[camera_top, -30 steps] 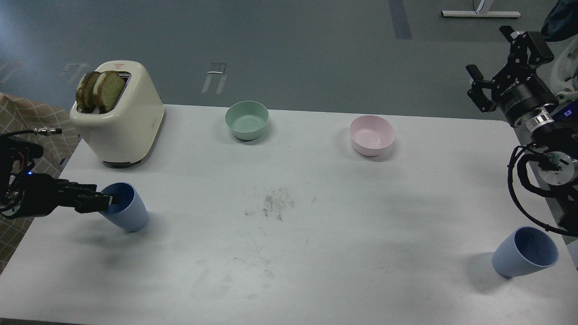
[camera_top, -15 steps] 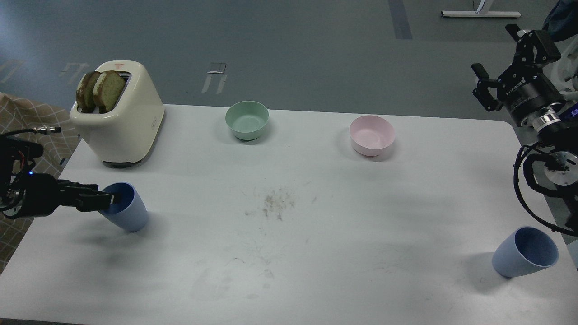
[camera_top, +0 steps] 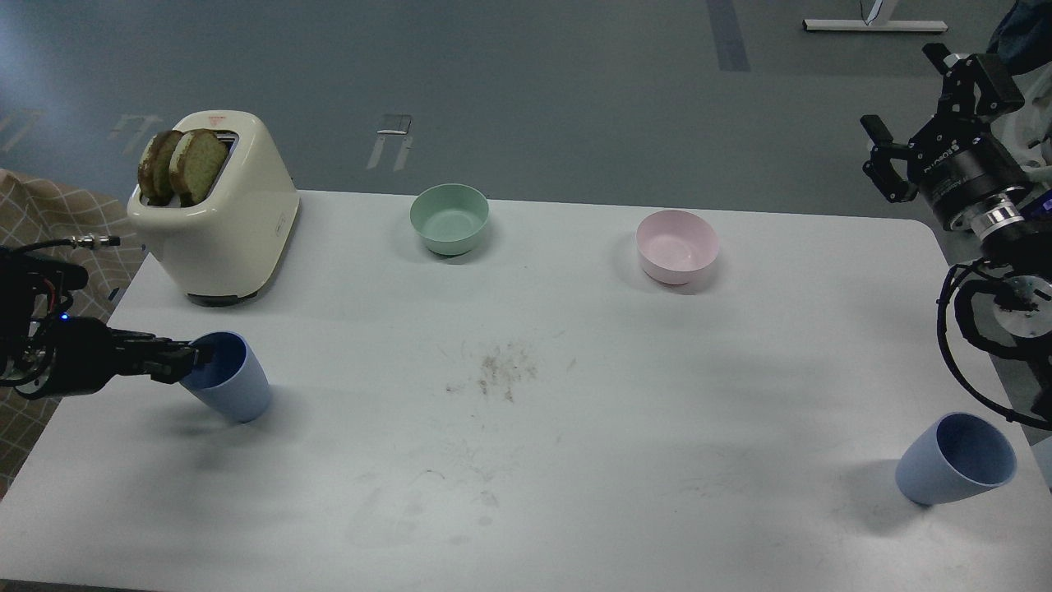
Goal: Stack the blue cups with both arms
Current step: 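Close the left gripper on the blue cup's rim, then carry the blue cup with the left gripper to the table center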
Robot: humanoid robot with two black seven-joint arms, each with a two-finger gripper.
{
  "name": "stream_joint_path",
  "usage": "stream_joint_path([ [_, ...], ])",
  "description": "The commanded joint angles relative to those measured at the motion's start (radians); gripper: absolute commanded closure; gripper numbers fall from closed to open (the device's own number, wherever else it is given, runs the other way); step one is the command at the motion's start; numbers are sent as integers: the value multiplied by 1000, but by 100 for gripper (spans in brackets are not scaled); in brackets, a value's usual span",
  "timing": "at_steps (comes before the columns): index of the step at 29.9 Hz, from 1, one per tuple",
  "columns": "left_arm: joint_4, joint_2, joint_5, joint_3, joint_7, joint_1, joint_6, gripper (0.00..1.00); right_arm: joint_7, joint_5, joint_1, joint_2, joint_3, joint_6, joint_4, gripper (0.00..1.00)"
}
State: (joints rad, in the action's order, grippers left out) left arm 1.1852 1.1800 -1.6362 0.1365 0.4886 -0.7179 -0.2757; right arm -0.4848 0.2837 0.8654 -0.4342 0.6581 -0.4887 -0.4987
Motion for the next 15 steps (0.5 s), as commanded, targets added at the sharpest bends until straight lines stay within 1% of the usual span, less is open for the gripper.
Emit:
stream_joint_path([
  [1,20,9,2,11,0,-5,3,100,0,0,1,0,0,0,0,0],
  [3,63,23,3,17,0,-21,1,100,0,0,0,-1,0,0,0,0],
  [5,105,50,3,17,0,-64,0,100,0,0,1,-3,2,0,0,0],
  [6,137,55,3,17,0,-107,-3,100,0,0,1,-3,0,0,0,0],
  [8,172,59,3,15,0,-150,-7,100,0,0,1,-3,0,0,0,0],
  [10,229,53,-2,15,0,-222,-7,100,0,0,1,-5,0,0,0,0],
  [12,260,47,-20,15,0,-280,-10,100,0,0,1,-9,0,0,-1,0],
  [14,271,37,-40,14,0,-316,-16,100,0,0,1,-15,0,0,-4,0],
  [15,277,8,-66,14,0,-348,-28,100,0,0,3,-18,0,0,-11,0],
])
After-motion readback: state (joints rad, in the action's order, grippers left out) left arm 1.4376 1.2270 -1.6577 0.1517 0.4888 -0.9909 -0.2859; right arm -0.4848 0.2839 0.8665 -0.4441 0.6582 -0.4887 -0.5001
